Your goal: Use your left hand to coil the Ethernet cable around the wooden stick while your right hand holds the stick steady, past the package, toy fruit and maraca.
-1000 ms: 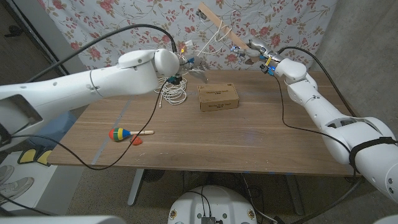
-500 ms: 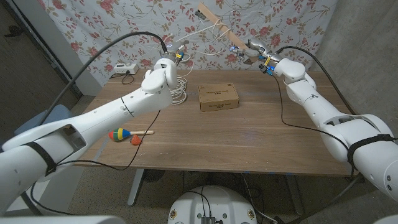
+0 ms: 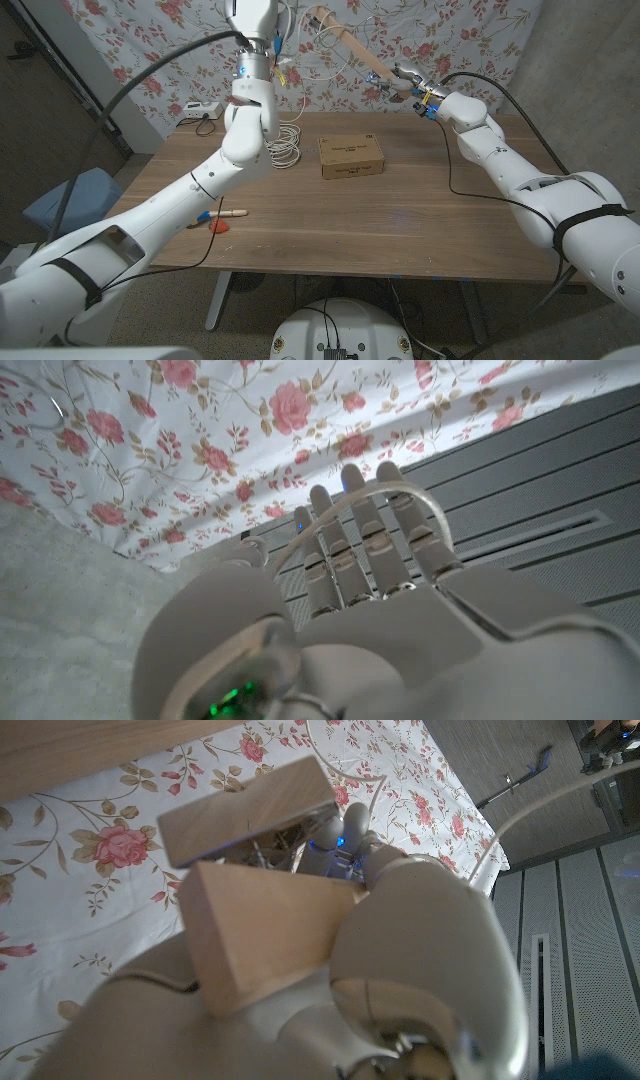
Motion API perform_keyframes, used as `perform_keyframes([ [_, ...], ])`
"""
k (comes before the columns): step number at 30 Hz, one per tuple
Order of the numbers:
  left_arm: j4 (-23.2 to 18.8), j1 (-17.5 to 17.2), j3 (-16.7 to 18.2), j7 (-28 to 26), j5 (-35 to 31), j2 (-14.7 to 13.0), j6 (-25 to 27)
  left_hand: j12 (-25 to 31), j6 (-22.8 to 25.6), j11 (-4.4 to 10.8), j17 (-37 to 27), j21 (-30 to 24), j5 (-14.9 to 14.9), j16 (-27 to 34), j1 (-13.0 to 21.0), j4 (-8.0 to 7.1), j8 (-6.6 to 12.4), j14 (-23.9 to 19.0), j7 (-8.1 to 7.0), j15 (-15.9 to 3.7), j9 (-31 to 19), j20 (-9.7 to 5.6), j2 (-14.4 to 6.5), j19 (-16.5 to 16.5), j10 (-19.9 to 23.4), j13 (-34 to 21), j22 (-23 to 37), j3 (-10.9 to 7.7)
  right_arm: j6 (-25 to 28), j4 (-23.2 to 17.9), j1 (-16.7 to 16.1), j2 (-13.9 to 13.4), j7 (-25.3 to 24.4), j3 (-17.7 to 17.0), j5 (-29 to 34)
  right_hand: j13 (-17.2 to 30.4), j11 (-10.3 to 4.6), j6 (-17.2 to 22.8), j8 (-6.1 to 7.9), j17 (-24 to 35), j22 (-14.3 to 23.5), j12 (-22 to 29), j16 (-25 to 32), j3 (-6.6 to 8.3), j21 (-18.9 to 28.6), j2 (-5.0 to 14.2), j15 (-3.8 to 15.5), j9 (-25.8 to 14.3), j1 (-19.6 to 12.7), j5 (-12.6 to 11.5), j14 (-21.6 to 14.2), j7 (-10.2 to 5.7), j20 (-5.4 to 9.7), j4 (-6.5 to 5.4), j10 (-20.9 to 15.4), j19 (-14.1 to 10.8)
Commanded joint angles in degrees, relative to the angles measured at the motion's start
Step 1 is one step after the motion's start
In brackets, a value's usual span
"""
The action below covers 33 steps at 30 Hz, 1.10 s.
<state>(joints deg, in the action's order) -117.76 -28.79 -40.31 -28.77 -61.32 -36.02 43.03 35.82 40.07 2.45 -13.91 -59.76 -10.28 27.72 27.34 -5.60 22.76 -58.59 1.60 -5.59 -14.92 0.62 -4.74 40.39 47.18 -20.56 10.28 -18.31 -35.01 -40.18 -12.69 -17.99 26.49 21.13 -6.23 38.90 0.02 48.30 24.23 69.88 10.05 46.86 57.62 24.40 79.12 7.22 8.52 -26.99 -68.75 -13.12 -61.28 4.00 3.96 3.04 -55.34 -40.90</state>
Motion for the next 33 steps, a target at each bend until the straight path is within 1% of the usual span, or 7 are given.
perform_keyframes([
  [1,-8.12,-5.06,9.91,-2.58,15.15,1.24,-7.48,5.98,3.41,-2.2,-0.15,-0.04,-0.79,3.02,-16.26,-4.92,0.09,-12.89,3.45,0.19,-0.74,-5.36,3.63,19.38,7.07,-3.66,-0.83,5.24,-4.78,7.74,3.79,1.78,0.49,1.46,0.52,0.14,-0.15,1.75,-0.3,0.25,0.1,0.19,-0.12,5.33,0.33,0.7,3.77,-0.17,-0.62,0.0,-0.31,0.99,2.04,5.08,0.27,0.68],
  [6,-9.46,-7.15,17.08,0.52,34.06,2.49,-13.77,2.8,-0.04,-3.64,2.74,4.31,-2.95,1.51,-25.82,-4.79,-2.22,-13.75,5.03,1.91,1.05,-3.15,6.24,20.35,8.46,-0.07,-0.73,10.31,-5.54,10.19,5.1,2.38,0.29,2.0,0.62,0.22,-0.16,1.77,-0.41,0.25,0.12,0.19,-0.1,5.32,0.42,0.72,3.79,-0.23,-0.59,0.03,-0.21,0.93,2.06,5.11,0.4,0.84],
  [8,-8.73,-7.44,18.11,-0.66,37.83,2.31,-16.62,-2.77,-5.16,-6.1,3.16,10.19,-5.96,-1.45,-27.71,-4.47,-5.26,-8.68,4.18,3.74,2.78,2.71,7.45,15.65,4.86,3.13,-0.48,14.9,-5.48,11.01,5.61,2.59,0.02,2.3,0.79,0.1,-0.14,1.79,-0.42,0.26,0.11,0.15,-0.09,5.34,0.49,0.72,3.81,-0.29,-0.61,0.04,-0.18,0.85,2.1,5.15,0.3,0.76],
  [13,-5.82,-8.85,23.95,6.72,59.04,0.45,-30.72,-24.98,-31.82,-6.76,3.28,39.22,-11.42,-17.58,-22.51,-1.76,-12.12,39.9,-7.78,10.79,4.58,11.66,3.62,-27.66,-30.58,8.96,0.27,25.13,-5.75,13.37,6.84,3.19,-0.59,3.01,0.96,0.13,-0.04,1.83,-0.56,0.26,0.1,0.16,-0.04,5.34,0.59,0.73,3.81,-0.3,-0.62,0.06,-0.15,0.9,2.07,5.19,0.32,0.88],
  [23,-18.17,5.39,16.93,32.55,53.0,-26.49,-12.58,-25.06,-77.43,-12.97,3.19,49.28,-12.57,-17.9,2.05,10.82,-12.5,91.87,6.61,17.57,4.35,11.51,6.08,-68.83,-78.17,8.4,1.33,27.53,-6.3,16.0,8.24,4.13,-2.33,4.03,0.72,0.29,-0.09,1.94,-0.75,0.27,0.09,0.2,0.04,5.36,0.73,0.75,3.8,-0.32,-0.6,0.08,-0.05,0.87,2.03,5.23,0.45,1.09],
  [28,-19.73,16.02,12.52,48.99,52.74,-33.61,-12.5,-23.03,-78.68,-14.79,3.43,48.02,-26.7,-17.35,12.09,12.25,-12.18,97.4,10.24,17.9,4.38,11.64,6.41,-78.09,-83.41,8.2,1.19,36.9,-5.99,16.49,8.66,4.34,-3.06,4.66,0.71,0.41,-0.14,1.96,-0.82,0.29,0.1,0.26,0.09,5.33,0.79,0.78,3.74,-0.43,-0.52,0.09,0.11,0.89,2.05,5.19,0.45,1.32],
  [33,-24.1,23.47,6.73,60.02,43.48,-35.39,-5.38,-23.83,-80.46,-14.81,3.43,48.79,-29.67,-17.65,13.2,11.65,-12.77,98.48,8.95,17.9,4.32,11.65,6.25,-79.84,-85.68,8.25,1.02,37.61,-5.71,16.71,9.2,4.3,-3.3,5.58,1.06,0.49,-0.21,1.94,-0.94,0.32,0.1,0.21,0.17,5.27,0.8,0.8,3.73,-0.48,-0.45,0.11,0.22,0.85,2.01,5.15,0.66,1.65],
])
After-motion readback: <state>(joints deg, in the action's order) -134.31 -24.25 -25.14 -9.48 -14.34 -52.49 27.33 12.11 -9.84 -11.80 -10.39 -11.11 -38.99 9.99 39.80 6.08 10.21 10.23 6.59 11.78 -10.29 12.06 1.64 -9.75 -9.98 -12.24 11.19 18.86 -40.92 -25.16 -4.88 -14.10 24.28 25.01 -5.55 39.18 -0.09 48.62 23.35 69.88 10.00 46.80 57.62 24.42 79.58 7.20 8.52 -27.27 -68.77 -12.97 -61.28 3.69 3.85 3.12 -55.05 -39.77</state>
